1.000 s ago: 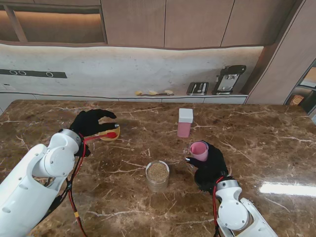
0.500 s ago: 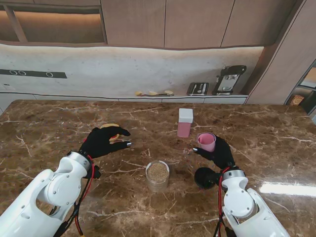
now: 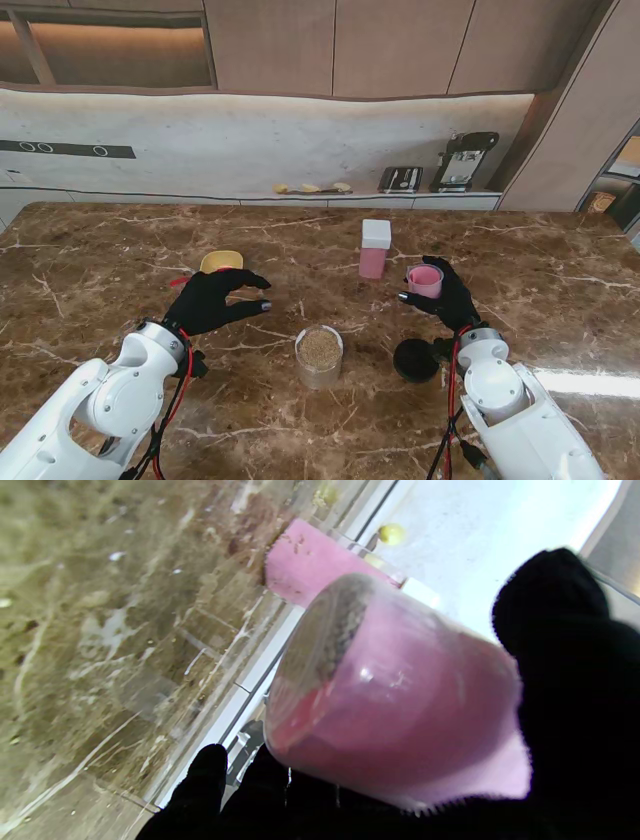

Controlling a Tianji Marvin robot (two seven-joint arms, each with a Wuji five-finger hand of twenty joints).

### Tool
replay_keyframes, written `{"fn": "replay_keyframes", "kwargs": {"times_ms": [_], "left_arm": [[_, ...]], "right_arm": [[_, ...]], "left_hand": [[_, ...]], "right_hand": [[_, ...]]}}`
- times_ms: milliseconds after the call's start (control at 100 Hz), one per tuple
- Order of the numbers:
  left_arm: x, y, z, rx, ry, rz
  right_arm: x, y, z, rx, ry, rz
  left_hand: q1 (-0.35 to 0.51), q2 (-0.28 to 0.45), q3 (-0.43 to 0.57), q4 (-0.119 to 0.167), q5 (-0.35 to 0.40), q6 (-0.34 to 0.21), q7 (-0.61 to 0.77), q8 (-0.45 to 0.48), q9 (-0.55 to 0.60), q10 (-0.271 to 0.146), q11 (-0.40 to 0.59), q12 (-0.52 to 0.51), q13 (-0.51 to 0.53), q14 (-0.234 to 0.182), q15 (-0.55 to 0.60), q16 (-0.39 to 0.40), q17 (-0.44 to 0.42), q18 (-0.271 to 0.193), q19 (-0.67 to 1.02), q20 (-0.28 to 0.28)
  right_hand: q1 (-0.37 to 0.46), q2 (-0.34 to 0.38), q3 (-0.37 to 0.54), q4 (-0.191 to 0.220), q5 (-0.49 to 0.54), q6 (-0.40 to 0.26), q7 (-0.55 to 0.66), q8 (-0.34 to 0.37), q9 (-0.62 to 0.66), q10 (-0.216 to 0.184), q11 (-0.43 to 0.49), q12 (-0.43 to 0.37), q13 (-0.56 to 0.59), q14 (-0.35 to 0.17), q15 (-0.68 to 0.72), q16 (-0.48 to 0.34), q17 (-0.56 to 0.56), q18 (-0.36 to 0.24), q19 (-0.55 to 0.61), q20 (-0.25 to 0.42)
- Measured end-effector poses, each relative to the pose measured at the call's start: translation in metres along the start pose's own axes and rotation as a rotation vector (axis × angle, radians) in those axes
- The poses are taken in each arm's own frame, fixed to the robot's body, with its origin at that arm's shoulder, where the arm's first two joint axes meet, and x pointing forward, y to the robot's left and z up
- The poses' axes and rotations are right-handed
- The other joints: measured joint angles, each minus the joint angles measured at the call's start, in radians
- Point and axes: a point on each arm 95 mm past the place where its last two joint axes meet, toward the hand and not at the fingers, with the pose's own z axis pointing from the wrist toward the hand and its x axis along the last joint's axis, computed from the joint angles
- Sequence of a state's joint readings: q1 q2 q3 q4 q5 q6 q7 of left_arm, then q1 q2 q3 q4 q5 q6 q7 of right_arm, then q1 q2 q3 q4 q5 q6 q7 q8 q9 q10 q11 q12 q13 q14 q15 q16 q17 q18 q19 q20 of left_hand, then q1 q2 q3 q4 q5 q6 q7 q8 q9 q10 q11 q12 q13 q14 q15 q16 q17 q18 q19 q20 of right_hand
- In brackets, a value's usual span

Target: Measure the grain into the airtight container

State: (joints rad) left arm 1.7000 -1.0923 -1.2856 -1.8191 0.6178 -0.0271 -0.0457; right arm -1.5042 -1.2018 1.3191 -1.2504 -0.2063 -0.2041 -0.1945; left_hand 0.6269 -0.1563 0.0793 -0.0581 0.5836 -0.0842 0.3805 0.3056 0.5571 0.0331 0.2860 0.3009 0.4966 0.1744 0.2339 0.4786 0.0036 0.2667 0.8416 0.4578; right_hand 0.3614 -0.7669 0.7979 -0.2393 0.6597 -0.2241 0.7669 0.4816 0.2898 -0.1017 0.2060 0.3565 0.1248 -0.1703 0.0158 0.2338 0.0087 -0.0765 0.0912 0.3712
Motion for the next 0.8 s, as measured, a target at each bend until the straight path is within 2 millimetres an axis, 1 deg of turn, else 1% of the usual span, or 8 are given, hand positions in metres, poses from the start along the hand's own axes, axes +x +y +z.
{"fn": "replay_keyframes", "kwargs": {"times_ms": [60,80,150,360,550,640,690,800], "left_arm": [[0.0,0.001,-0.001,0.0,0.0,-0.003],[0.0,0.001,-0.001,0.0,0.001,-0.004],[0.0,0.002,-0.002,-0.001,0.005,-0.004],[-0.001,0.001,-0.003,-0.005,0.013,-0.003],[0.0,0.002,-0.003,-0.021,0.015,0.0],[0.001,0.004,-0.003,-0.031,0.018,-0.001],[0.002,0.005,-0.003,-0.033,0.019,-0.005],[0.002,0.006,-0.003,-0.035,0.018,-0.012]], "right_arm": [[-0.005,0.002,0.004,0.019,-0.013,-0.024],[-0.006,0.003,0.005,0.024,-0.017,-0.032],[-0.013,0.006,0.01,0.037,-0.036,-0.054],[-0.026,0.013,0.018,0.065,-0.071,-0.09],[-0.036,0.014,0.022,0.096,-0.097,-0.117],[-0.041,0.014,0.024,0.111,-0.109,-0.12],[-0.043,0.013,0.024,0.116,-0.114,-0.118],[-0.045,0.014,0.025,0.116,-0.122,-0.093]], "left_hand": [[0.0,0.0,0.0,0.0,0.0,0.0,-0.001,0.0,0.0,0.0,0.0,0.0,0.0,0.0,0.0,0.0,0.0,0.001,0.0,0.0],[0.001,0.002,-0.012,0.008,0.0,0.0,-0.001,0.0,0.0,0.0,0.0,0.0,0.0,0.0,0.0,0.0,0.001,0.001,0.0,0.0],[0.012,0.011,-0.02,0.008,0.0,0.001,-0.01,0.0,0.0,0.005,0.0,0.0,0.0,0.0,0.0,0.0,0.002,0.001,0.0,0.0],[0.011,0.011,-0.03,0.008,0.0,0.001,-0.011,0.0,0.0,0.005,0.0,0.0,0.0,0.0,0.0,0.0,0.003,0.001,0.0,0.001],[0.011,0.011,-0.039,0.008,0.0,0.001,-0.011,0.0,0.0,0.005,-0.011,0.0,0.0,0.0,-0.002,-0.01,-0.002,0.001,-0.016,0.001],[0.012,0.021,-0.039,0.008,0.0,0.001,-0.012,0.0,-0.001,0.005,-0.011,0.0,0.0,0.0,-0.002,-0.011,-0.002,0.001,-0.024,0.001],[0.012,0.021,-0.039,0.008,0.0,0.001,-0.012,0.0,-0.001,0.005,-0.011,0.0,0.0,0.0,-0.002,-0.011,-0.002,0.002,-0.025,0.001],[0.012,0.021,-0.039,0.008,0.0,0.001,-0.022,0.0,-0.004,0.005,-0.013,0.0,0.0,0.0,-0.002,-0.012,-0.003,0.003,-0.026,0.001]], "right_hand": [[0.0,0.017,-0.015,0.0,-0.011,-0.002,-0.002,0.0,-0.016,-0.004,-0.007,-0.001,0.0,-0.003,-0.008,-0.016,0.004,0.0,-0.022,-0.024],[-0.001,0.019,-0.02,0.0,-0.012,-0.003,-0.002,0.0,-0.022,-0.005,-0.007,-0.001,0.0,-0.003,-0.01,-0.024,0.01,0.0,-0.026,-0.025],[-0.04,0.045,-0.036,0.0,-0.012,-0.005,-0.027,0.0,-0.025,-0.009,-0.012,-0.002,0.0,-0.005,-0.011,-0.04,0.021,-0.002,-0.047,-0.049],[-0.096,0.083,-0.049,0.0,-0.012,-0.006,-0.045,0.0,-0.025,-0.017,-0.018,-0.002,0.0,-0.015,-0.011,-0.042,0.025,-0.013,-0.047,-0.05],[-0.154,0.128,-0.055,0.01,-0.03,-0.006,-0.147,0.028,-0.038,-0.019,-0.022,-0.013,0.0,-0.016,-0.011,-0.051,0.024,-0.016,-0.047,-0.05],[-0.154,0.141,-0.055,0.01,-0.051,-0.006,-0.184,0.029,-0.048,-0.02,-0.03,-0.013,0.0,-0.016,-0.011,-0.051,0.024,-0.016,-0.047,-0.05],[-0.154,0.142,-0.055,0.01,-0.052,-0.006,-0.194,0.029,-0.048,-0.02,-0.03,-0.013,0.0,-0.016,-0.011,-0.051,0.02,-0.044,-0.051,-0.05],[-0.151,0.145,-0.045,0.01,-0.062,-0.006,-0.196,0.029,-0.048,-0.02,-0.03,-0.013,0.0,-0.016,-0.011,-0.051,0.013,-0.069,-0.051,-0.042]]}}
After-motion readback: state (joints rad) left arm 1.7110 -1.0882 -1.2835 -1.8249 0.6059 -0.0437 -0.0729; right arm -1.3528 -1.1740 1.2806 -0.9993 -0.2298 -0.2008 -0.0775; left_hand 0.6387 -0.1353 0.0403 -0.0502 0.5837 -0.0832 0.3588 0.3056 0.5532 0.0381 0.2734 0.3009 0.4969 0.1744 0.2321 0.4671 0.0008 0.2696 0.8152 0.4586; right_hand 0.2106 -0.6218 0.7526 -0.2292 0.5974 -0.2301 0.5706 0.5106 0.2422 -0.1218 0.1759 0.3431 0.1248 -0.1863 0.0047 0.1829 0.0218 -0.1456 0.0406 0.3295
